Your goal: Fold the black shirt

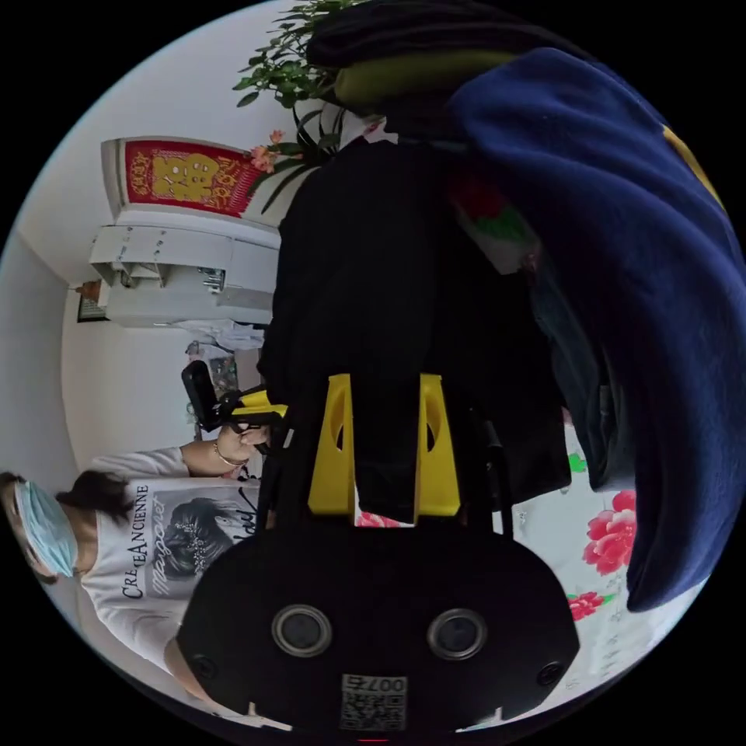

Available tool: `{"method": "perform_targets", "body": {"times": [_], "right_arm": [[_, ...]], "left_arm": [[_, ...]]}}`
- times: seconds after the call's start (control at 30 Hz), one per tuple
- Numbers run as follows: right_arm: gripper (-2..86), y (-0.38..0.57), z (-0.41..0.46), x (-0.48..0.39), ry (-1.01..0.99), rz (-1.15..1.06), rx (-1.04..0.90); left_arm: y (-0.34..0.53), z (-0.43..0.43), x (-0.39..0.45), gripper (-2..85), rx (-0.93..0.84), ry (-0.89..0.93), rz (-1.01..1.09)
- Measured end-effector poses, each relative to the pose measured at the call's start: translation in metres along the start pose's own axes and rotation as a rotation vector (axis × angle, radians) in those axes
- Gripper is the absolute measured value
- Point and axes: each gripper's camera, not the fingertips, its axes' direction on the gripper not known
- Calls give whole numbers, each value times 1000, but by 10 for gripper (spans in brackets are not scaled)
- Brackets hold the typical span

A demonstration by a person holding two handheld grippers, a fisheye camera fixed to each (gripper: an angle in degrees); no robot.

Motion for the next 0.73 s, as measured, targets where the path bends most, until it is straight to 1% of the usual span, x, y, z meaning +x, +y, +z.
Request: {"method": "perform_targets", "body": {"times": [0.03, 0.13, 0.2, 0.23, 0.27, 0.3, 0.33, 0.4, 0.43, 0.47, 0.5, 0.53, 0.57, 0.6, 0.63, 0.67, 0.7, 0.73], "right_arm": [[107, 4, -3, -1, -10, -7, 17], [107, 38, -27, -22, 3, -61, 159], [106, 88, -53, -53, 14, -120, 327], [106, 104, -59, -64, 28, -135, 377], [105, 143, -70, -89, 89, -163, 487], [104, 186, -77, -119, 201, -185, 595], [104, 209, -79, -136, 279, -188, 645], [103, 304, -74, -207, 630, -174, 861], [104, 326, -71, -223, 716, -168, 921], [103, 365, -66, -248, 826, -117, 1019], [94, 397, -66, -265, 849, -61, 1076], [86, 411, -68, -271, 822, -35, 1081], [70, 433, -78, -276, 682, 24, 1037], [52, 453, -87, -279, 541, 27, 982], [42, 462, -89, -282, 516, 32, 969], [23, 480, -92, -296, 557, 64, 970], [19, 499, -96, -313, 644, 104, 1001], [17, 510, -98, -322, 685, 123, 1026]], "left_arm": [[1, 1, 0, 112, -13, 3, 6], [10, -3, 2, 114, -55, 14, 51], [26, -11, 18, 103, -93, -53, 172], [31, -12, 24, 99, -105, -75, 210], [42, -13, 37, 90, -125, -105, 298], [54, -11, 53, 86, -154, -119, 397], [59, -9, 61, 85, -173, -126, 443], [78, 4, 102, 80, -234, -90, 664], [83, 9, 114, 79, -248, -80, 720], [92, 22, 137, 77, -277, -50, 836], [102, 36, 161, 76, -307, -10, 948], [106, 44, 173, 72, -327, 5, 998], [116, 59, 197, 64, -366, 52, 1102], [126, 71, 220, 49, -382, 110, 1187], [132, 77, 232, 41, -384, 141, 1221], [142, 85, 254, 16, -380, 207, 1283], [153, 90, 275, 1, -366, 259, 1328], [159, 93, 286, -2, -354, 279, 1344]]}}
